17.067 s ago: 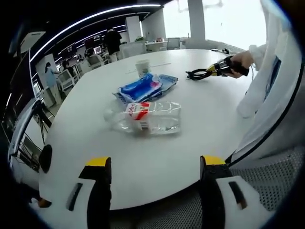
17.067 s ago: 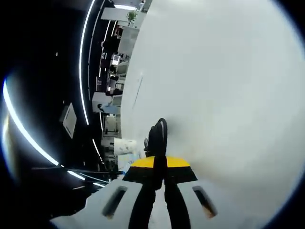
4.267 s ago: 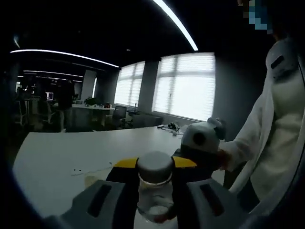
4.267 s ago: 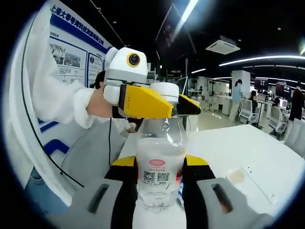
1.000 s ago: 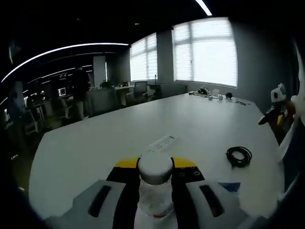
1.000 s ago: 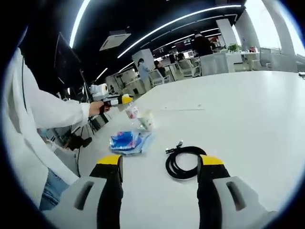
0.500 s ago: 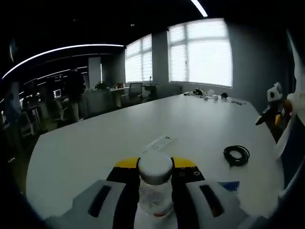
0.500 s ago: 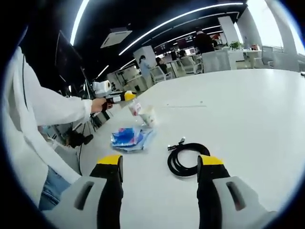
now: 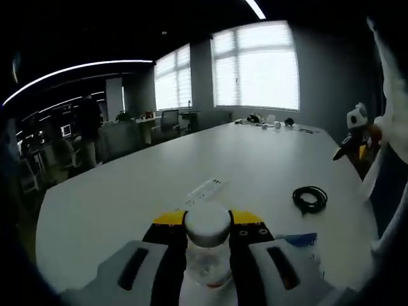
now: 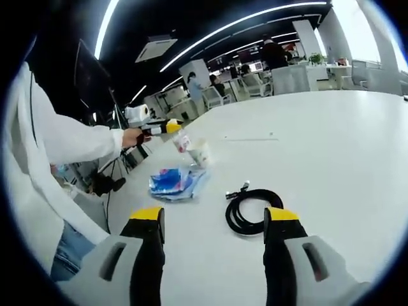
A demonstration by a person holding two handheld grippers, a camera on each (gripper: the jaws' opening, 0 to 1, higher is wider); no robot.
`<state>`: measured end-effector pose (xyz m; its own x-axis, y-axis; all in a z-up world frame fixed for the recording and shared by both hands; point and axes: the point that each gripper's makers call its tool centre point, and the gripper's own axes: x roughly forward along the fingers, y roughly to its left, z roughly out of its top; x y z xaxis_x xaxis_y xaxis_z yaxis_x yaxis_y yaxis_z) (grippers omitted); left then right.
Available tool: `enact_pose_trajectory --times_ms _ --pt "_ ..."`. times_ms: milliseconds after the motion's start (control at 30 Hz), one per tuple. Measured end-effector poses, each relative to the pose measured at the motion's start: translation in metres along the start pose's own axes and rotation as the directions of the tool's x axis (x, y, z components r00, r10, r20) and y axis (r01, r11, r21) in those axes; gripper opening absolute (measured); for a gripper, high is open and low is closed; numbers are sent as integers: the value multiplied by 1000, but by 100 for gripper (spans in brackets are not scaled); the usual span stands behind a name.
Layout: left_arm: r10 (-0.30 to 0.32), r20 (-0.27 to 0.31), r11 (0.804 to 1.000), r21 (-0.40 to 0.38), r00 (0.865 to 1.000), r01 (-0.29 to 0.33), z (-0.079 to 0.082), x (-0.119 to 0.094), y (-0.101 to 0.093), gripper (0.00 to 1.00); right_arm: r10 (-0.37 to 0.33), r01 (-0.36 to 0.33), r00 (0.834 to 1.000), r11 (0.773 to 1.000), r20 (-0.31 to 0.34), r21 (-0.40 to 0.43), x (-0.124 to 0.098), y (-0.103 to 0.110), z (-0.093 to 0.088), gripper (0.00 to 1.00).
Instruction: Arrange the tabletop items into an orderly group along one side of the table until the central work area is clear of visible clutter.
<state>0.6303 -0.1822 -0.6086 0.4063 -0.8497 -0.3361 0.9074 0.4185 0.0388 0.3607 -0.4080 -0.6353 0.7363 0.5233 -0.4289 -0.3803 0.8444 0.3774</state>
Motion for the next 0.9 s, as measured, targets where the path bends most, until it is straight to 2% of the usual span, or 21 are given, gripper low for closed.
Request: enact_pose_trajectory --times_ms 167,367,533,767,900 --pt "-8 -8 1000 2 1000 8 0 3 0 23 -2 2 1000 1000 -6 1 1 -1 -2 61" --pt "16 -10 1000 6 1000 -16 4 2 0 25 -2 2 1000 1000 -10 1 1 -1 -4 61" --pt "49 49 999 -26 998 -48 19 -1 7 31 -1 1 1000 1000 -10 3 1 -1 -4 62" --pt "95 73 992 -93 993 -88 25 -9 15 47 9 -9 1000 1000 -4 12 1 1 -4 62" --pt "124 60 987 -112 991 -116 25 -16 16 60 19 -19 1000 1000 -4 18 2 4 -4 62"
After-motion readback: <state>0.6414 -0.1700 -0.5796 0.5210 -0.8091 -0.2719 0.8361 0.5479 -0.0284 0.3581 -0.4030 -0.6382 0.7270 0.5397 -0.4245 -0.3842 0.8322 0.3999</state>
